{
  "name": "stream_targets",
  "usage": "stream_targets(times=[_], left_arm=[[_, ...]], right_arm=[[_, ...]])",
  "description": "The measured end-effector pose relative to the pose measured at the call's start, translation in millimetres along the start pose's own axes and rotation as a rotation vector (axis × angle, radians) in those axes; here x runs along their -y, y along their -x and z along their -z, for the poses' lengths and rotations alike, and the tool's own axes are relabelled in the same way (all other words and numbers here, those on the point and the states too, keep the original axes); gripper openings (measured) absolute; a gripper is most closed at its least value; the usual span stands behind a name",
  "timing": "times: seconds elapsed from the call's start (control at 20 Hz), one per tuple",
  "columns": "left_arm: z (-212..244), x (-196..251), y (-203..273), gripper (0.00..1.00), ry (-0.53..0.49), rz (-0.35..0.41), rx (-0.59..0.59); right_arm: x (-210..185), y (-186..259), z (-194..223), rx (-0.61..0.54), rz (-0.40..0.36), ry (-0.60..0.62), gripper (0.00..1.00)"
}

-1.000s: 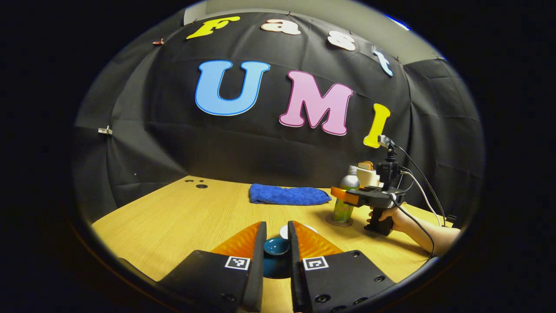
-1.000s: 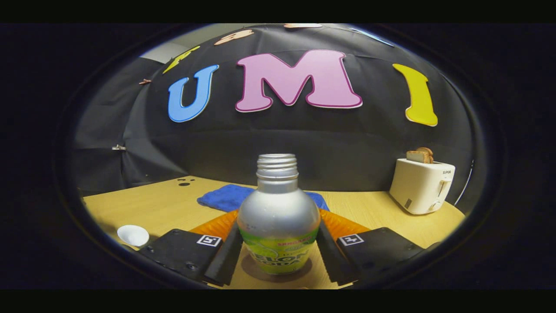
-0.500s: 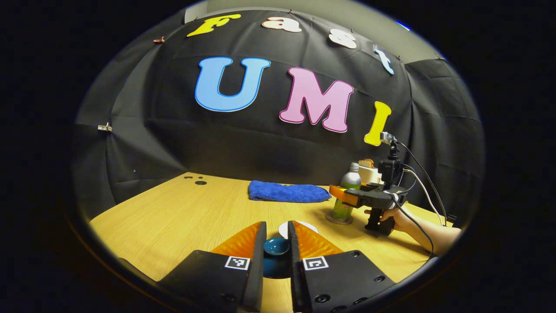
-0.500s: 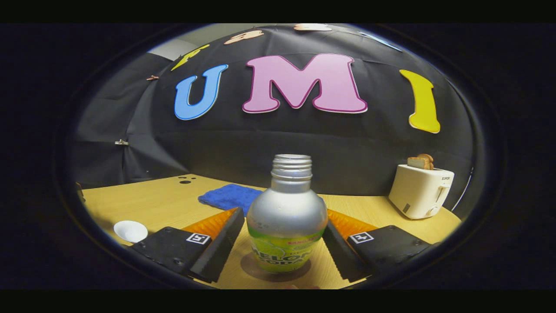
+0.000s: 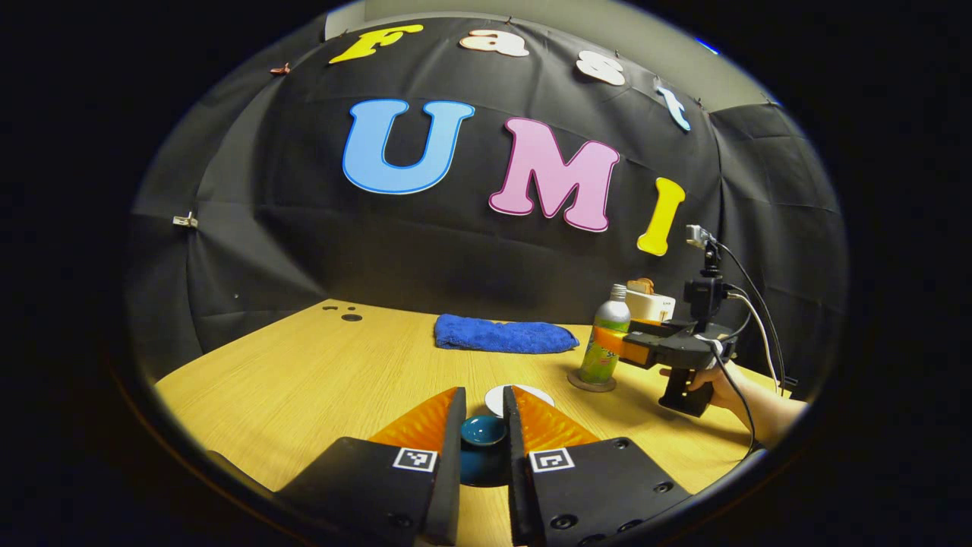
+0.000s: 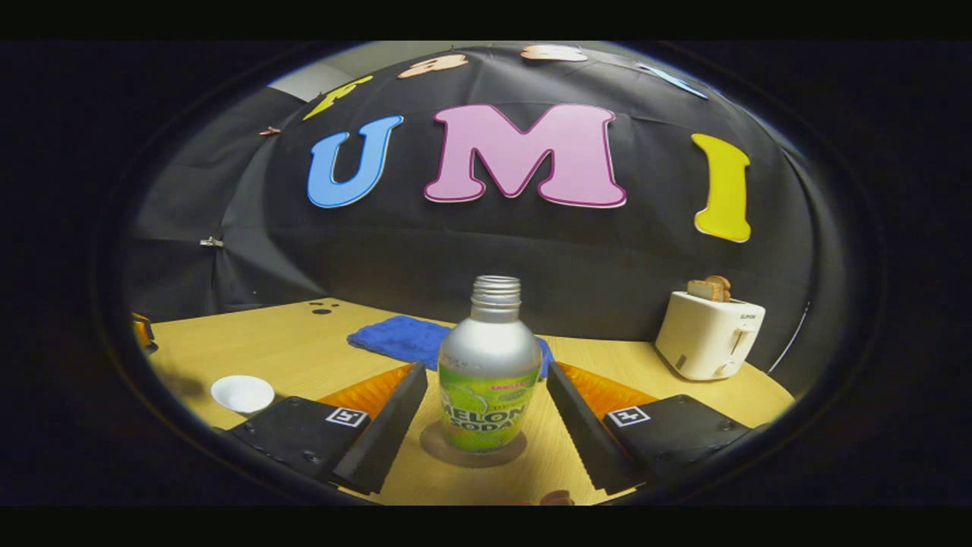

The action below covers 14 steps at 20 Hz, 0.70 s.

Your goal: Open the teacup lid with one hand, grasp the water bottle and pour water into the teacup with the other hand; after pouring, place the water bottle on the coaster and then close the teacup lid.

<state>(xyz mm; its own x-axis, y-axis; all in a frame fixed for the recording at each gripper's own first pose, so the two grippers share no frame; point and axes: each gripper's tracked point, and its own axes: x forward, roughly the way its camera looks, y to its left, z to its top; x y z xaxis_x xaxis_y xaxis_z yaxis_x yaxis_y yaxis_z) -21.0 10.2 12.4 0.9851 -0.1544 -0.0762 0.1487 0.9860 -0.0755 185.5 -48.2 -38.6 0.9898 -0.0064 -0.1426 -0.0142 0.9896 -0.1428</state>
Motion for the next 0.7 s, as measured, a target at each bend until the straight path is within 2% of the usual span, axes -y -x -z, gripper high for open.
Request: stream_targets(times=[0.1, 0.2, 0.25, 0.35, 0.4, 0.45, 0.5, 0.6, 0.7], left_arm=[[-3, 1, -1, 0.33, -0.001, 0.001, 0.01], [-7, 3, -8, 0.3, -0.012, 0.008, 0.019], [-9, 4, -14, 0.33, -0.016, 0.01, 0.018], [-9, 6, -22, 0.3, -0.023, 0.021, 0.016], [-8, 9, -30, 0.33, -0.028, 0.024, 0.01], [-8, 11, -36, 0.3, -0.035, 0.027, 0.009], [-9, 14, -42, 0.33, -0.046, 0.026, 0.011], [-7, 20, -56, 0.3, -0.082, 0.025, 0.013], [1, 30, -71, 0.3, -0.1, 0.042, -0.006]], right_arm=[[-2, 15, 4, -0.006, -0.009, -0.002, 0.98], [-3, 33, 4, 0.008, -0.016, -0.016, 0.98], [1, 46, 0, 0.033, -0.016, -0.027, 0.98], [2, 66, -4, 0.062, -0.011, -0.041, 0.98], [2, 75, -6, 0.07, -0.01, -0.04, 0.98], [4, 85, -8, 0.072, -0.008, -0.036, 0.98], [9, 92, -8, 0.063, 0.011, -0.031, 0.98], [19, 106, -2, 0.023, 0.048, -0.054, 0.98], [19, 118, 0, 0.003, 0.042, -0.124, 0.98]])
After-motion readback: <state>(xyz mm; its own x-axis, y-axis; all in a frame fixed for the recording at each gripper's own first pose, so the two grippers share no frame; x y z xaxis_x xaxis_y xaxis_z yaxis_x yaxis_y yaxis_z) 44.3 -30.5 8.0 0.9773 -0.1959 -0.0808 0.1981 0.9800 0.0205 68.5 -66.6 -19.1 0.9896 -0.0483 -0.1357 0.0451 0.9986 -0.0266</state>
